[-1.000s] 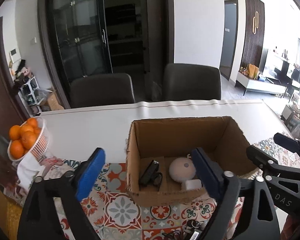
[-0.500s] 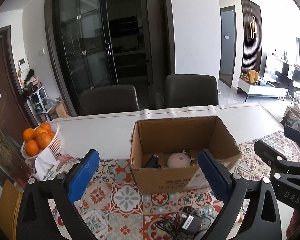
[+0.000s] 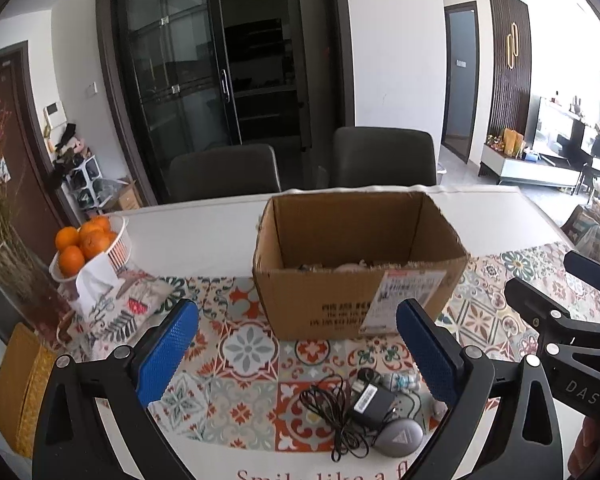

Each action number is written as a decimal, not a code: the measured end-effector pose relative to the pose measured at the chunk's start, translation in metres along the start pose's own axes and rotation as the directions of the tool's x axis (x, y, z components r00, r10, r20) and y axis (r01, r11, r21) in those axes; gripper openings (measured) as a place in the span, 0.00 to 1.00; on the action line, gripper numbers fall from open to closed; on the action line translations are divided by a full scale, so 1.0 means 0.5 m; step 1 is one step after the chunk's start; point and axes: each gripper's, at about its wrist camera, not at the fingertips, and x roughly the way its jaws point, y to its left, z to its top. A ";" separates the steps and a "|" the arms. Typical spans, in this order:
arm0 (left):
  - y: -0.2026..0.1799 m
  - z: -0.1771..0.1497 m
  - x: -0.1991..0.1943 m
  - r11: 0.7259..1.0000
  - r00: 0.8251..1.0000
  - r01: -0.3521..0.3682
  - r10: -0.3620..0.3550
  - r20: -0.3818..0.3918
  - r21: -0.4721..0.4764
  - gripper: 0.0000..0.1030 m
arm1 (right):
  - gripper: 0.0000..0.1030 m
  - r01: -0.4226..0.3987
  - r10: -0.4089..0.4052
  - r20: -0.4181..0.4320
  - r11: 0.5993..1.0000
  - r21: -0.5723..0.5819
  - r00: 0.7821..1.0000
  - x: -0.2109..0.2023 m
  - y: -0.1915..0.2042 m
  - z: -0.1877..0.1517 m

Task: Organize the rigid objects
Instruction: 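Withdraw both tools from the box toward the remaining items on the runner, then close the right tool on the silver egg-shaped case and lift it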

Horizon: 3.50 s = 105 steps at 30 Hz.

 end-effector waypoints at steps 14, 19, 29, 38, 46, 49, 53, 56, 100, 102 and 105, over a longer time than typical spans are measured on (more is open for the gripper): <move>-0.034 -0.090 0.011 1.000 0.995 -0.003 0.001 -0.099 -0.015 0.98 | 0.84 -0.039 0.036 -0.066 0.998 -0.044 0.997 0.014 -0.012 -0.093; -0.042 -0.119 0.021 1.000 0.991 -0.007 0.004 -0.133 -0.022 0.98 | 0.84 -0.056 0.051 -0.088 0.997 -0.055 0.995 0.022 -0.016 -0.122; -0.051 -0.171 0.042 0.999 0.986 -0.029 0.027 -0.164 -0.013 0.98 | 0.84 -0.097 0.086 -0.148 0.993 -0.066 0.985 0.058 -0.014 -0.175; -0.059 -0.214 0.076 0.999 0.978 -0.040 0.038 -0.206 -0.006 0.98 | 0.84 -0.123 0.104 -0.203 0.989 -0.087 0.974 0.099 -0.011 -0.214; -0.070 -0.247 0.105 0.999 0.969 -0.050 0.051 -0.241 0.011 0.98 | 0.84 -0.139 0.113 -0.243 0.986 -0.093 0.963 0.136 -0.012 -0.247; -0.072 -0.256 0.113 0.998 0.967 -0.057 0.059 -0.249 0.016 0.98 | 0.84 -0.149 0.121 -0.263 0.985 -0.089 0.957 0.152 -0.012 -0.261; -0.077 -0.267 0.124 0.998 0.963 -0.063 0.067 -0.260 0.027 0.98 | 0.84 -0.153 0.122 -0.282 0.984 -0.092 0.952 0.169 -0.014 -0.274; -0.080 -0.272 0.128 0.997 0.963 -0.066 0.072 -0.258 0.033 0.98 | 0.84 -0.157 0.126 -0.296 0.984 -0.085 0.947 0.180 -0.017 -0.283; -0.115 -0.285 0.104 0.996 0.975 -0.049 0.063 -0.211 0.074 0.98 | 0.64 -0.168 0.146 -0.264 0.984 -0.063 0.953 0.176 -0.038 -0.303; -0.128 -0.286 0.091 0.995 0.979 -0.048 0.065 -0.191 0.093 0.98 | 0.64 -0.156 0.137 -0.251 0.986 -0.057 0.958 0.156 -0.051 -0.303; -0.149 -0.288 0.077 0.993 0.985 -0.026 0.046 -0.166 0.115 0.98 | 0.64 -0.134 0.117 -0.237 0.989 -0.057 0.965 0.130 -0.066 -0.306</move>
